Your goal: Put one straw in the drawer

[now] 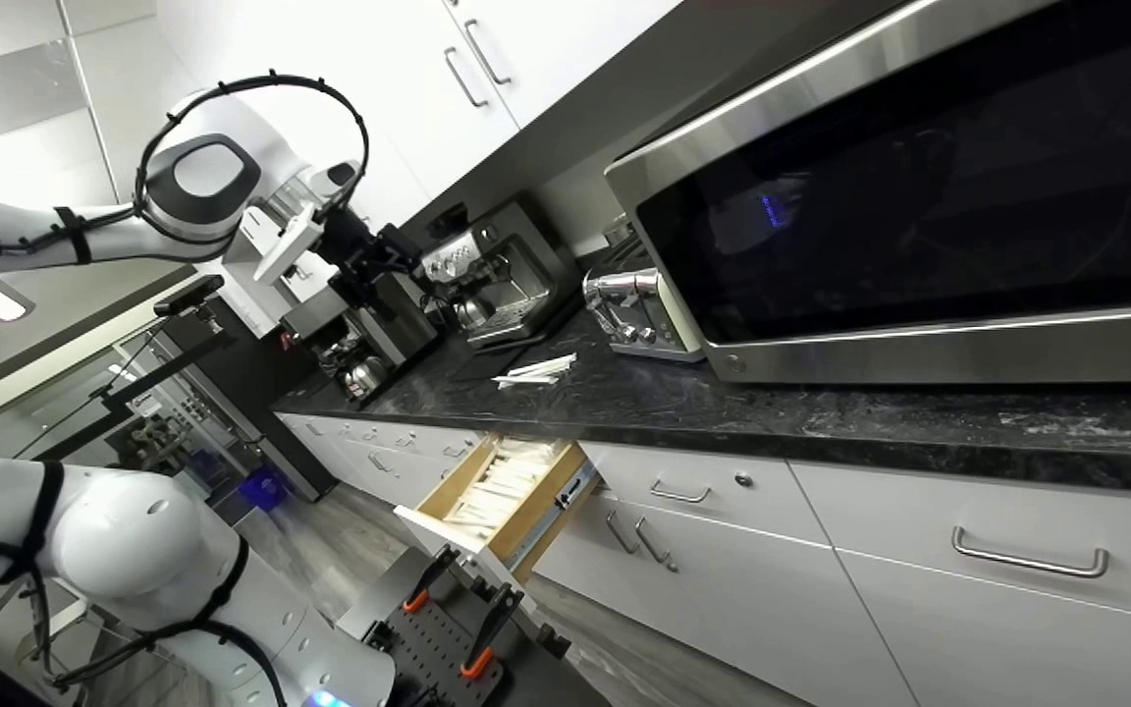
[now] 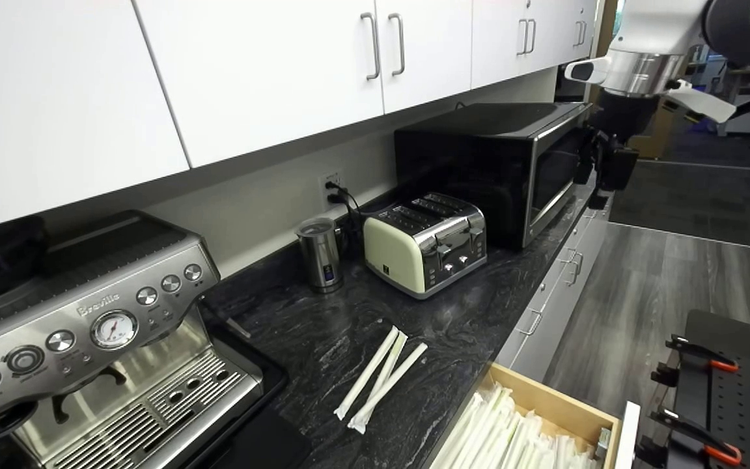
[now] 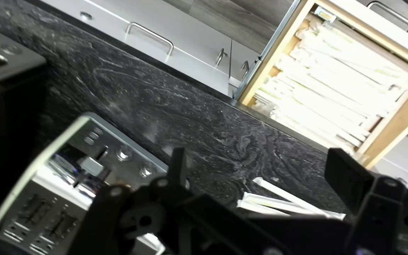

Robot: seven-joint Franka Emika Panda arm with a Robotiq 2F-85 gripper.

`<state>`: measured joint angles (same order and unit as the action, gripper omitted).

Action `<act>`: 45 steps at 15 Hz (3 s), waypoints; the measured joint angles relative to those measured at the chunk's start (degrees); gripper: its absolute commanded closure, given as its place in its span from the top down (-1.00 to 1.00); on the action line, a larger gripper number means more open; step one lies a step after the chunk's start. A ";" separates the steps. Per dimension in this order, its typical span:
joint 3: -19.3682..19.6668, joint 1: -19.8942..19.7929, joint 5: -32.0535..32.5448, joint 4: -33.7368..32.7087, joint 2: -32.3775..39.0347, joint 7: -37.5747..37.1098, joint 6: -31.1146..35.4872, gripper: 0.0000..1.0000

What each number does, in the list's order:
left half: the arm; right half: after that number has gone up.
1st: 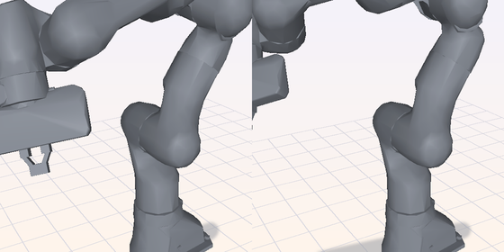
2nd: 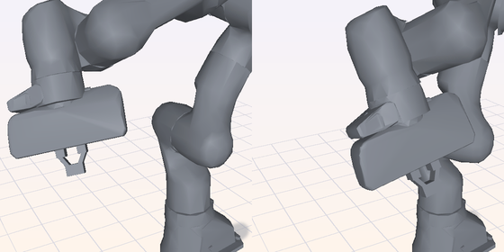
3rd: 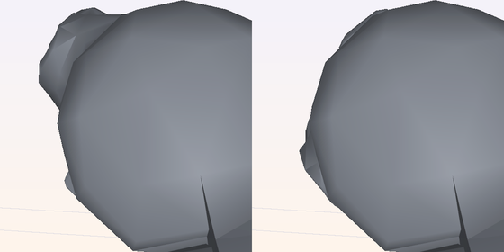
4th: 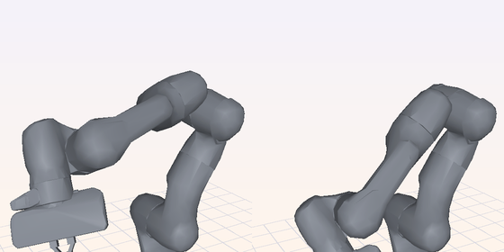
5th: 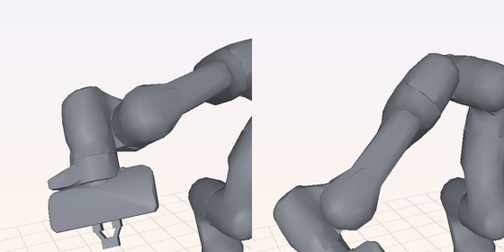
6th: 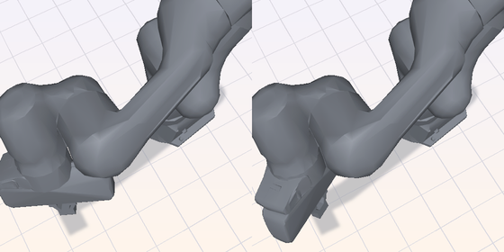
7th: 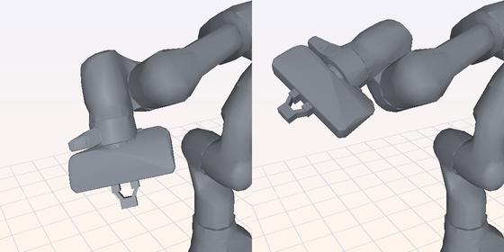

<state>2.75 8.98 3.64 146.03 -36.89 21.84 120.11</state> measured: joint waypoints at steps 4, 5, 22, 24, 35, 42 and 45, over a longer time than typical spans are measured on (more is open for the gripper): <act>-0.25 1.69 -0.01 0.46 0.18 1.74 1.04 1.00; -0.05 1.69 -0.01 0.46 0.18 1.86 1.04 1.00; -8.08 10.87 0.02 -14.64 35.18 32.07 25.51 1.00; -9.28 10.06 0.34 -16.50 37.65 33.19 25.34 1.00; -12.71 8.08 9.93 -18.71 44.27 31.57 27.34 0.95; -14.30 6.61 12.48 -26.67 56.84 31.65 27.32 0.32; -16.70 4.98 10.39 -30.24 60.78 33.17 27.32 0.31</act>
<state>-13.95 13.96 14.03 115.78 23.89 55.01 147.44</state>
